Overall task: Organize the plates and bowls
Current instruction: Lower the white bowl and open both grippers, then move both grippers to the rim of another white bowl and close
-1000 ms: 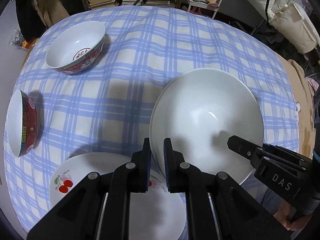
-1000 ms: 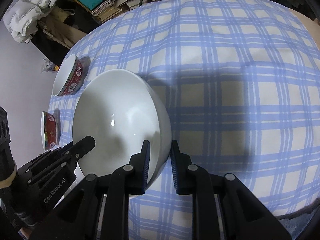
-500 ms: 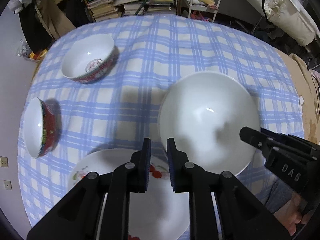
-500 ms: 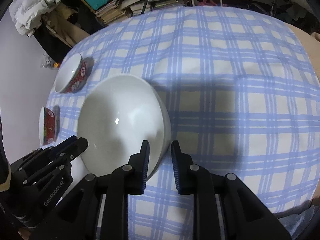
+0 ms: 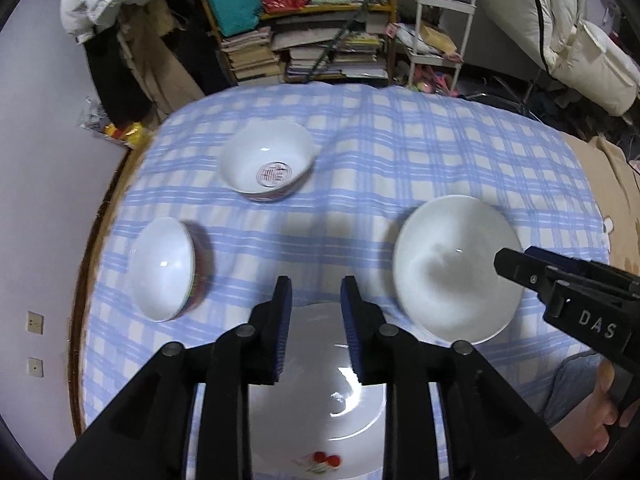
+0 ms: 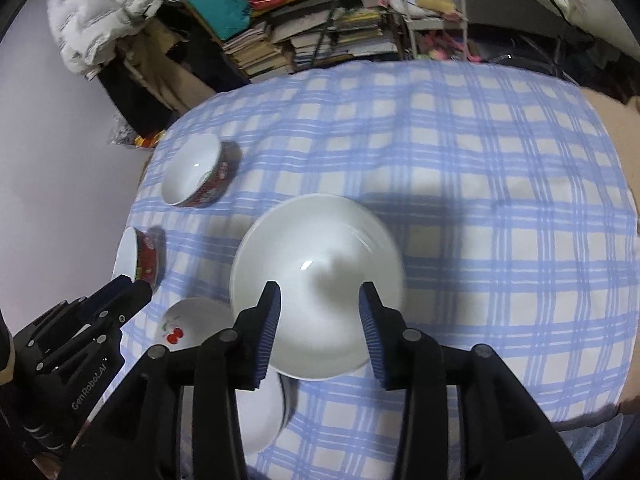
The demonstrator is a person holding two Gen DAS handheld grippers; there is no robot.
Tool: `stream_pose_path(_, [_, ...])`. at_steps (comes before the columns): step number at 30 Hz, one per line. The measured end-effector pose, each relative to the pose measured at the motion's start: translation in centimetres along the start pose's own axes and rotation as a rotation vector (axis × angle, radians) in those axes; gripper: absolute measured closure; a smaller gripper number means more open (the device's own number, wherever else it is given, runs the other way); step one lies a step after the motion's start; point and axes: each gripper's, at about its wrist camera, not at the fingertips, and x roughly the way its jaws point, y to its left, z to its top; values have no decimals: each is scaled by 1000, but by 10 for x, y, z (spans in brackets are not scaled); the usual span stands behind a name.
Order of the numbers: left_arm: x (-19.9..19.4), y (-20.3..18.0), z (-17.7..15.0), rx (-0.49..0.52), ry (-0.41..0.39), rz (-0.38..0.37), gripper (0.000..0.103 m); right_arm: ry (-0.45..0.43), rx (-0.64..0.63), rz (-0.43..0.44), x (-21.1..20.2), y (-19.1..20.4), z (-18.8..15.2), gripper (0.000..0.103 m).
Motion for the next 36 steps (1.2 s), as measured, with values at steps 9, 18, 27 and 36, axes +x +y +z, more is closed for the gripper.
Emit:
stream_pose_path(9, [-29,54,-13,-66,-35,36,55,-50,-98,39,-12,50,3,34])
stream_pose_path(18, [-38,109,-25,-146,-34,88,24,-40,-117,141,-3,90,3,1])
stream_pose_path(27, [-25,153,-29,-190,-22,146,21,-65,-240,132,16,136,8,0])
stream_pose_path(36, [4,190,-37,-249,12,132,21,-51,-306,97,49,166,11,0])
